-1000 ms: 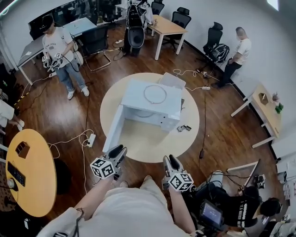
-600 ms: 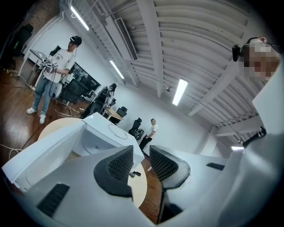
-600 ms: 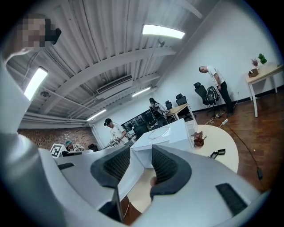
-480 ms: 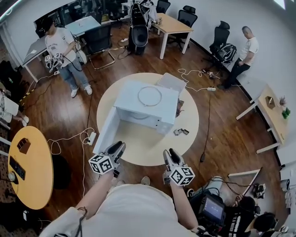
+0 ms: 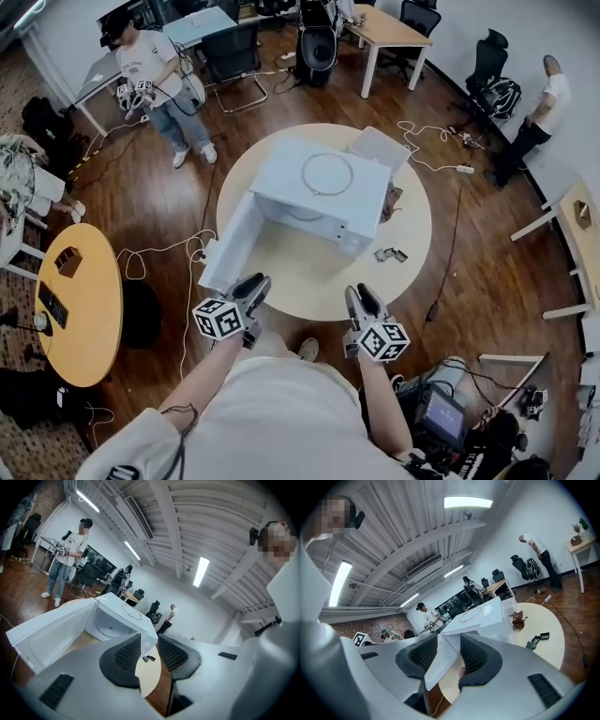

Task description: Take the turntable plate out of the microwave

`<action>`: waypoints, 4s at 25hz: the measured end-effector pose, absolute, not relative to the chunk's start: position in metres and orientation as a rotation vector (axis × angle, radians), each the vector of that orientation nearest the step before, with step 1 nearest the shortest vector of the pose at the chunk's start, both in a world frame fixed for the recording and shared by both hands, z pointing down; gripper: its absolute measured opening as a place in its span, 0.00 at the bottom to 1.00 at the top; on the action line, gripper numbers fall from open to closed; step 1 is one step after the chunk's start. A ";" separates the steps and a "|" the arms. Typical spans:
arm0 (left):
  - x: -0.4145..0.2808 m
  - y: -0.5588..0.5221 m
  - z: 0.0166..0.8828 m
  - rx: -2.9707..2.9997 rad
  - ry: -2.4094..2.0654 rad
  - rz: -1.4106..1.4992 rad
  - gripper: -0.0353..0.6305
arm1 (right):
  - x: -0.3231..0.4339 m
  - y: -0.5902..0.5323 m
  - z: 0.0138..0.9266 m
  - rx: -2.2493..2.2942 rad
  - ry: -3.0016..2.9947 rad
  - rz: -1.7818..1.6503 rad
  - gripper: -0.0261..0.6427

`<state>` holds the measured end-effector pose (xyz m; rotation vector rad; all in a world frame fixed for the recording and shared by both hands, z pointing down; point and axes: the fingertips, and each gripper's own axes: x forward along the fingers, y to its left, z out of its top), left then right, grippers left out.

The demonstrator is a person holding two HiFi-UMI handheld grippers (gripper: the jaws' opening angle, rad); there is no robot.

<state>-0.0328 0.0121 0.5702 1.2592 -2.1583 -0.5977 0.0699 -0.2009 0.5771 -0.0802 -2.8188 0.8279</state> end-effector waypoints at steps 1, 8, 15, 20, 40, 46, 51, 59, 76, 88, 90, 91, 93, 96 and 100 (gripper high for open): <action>-0.033 0.013 0.570 1.251 -2.161 -0.594 0.21 | 0.066 -0.200 0.579 -0.090 -2.813 0.839 0.27; -0.048 0.023 0.578 1.182 -2.164 -0.599 0.21 | 0.030 -0.187 0.583 -0.136 -2.784 0.868 0.27; -0.075 0.017 0.589 1.187 -2.127 -0.587 0.21 | -0.010 -0.173 0.590 -0.145 -2.742 0.850 0.27; -0.104 0.014 0.586 1.228 -2.113 -0.561 0.21 | -0.040 -0.163 0.591 -0.140 -2.716 0.828 0.27; -0.199 -0.014 0.616 1.389 -1.918 -0.562 0.21 | -0.118 -0.150 0.598 0.130 -2.699 0.738 0.27; -0.206 -0.024 0.619 1.433 -1.867 -0.570 0.21 | -0.125 -0.145 0.601 0.210 -2.692 0.729 0.27; -0.211 -0.023 0.620 1.420 -1.875 -0.545 0.21 | -0.125 -0.133 0.604 0.211 -2.674 0.759 0.27; -0.237 -0.017 0.622 1.347 -1.977 -0.494 0.21 | -0.159 -0.131 0.632 0.073 -2.627 0.778 0.27; -0.235 -0.021 0.638 1.250 -2.017 -0.444 0.21 | -0.187 -0.159 0.667 -0.035 -2.568 0.701 0.27; -0.234 -0.021 0.634 1.356 -1.946 -0.373 0.21 | -0.190 -0.166 0.677 0.067 -2.609 0.755 0.27; -0.236 -0.021 0.629 1.372 -1.944 -0.364 0.21 | -0.192 -0.162 0.679 0.069 -2.612 0.762 0.27; -0.237 -0.022 0.627 1.380 -1.949 -0.356 0.21 | -0.193 -0.161 0.680 0.069 -2.614 0.761 0.27; -0.236 -0.022 0.626 1.390 -1.958 -0.341 0.21 | -0.193 -0.160 0.684 0.069 -2.614 0.759 0.27; -0.233 -0.015 0.629 1.394 -1.964 -0.317 0.21 | -0.192 -0.157 0.691 0.068 -2.613 0.764 0.27; -0.236 -0.002 0.635 1.369 -1.974 -0.299 0.21 | -0.199 -0.155 0.698 0.061 -2.612 0.758 0.27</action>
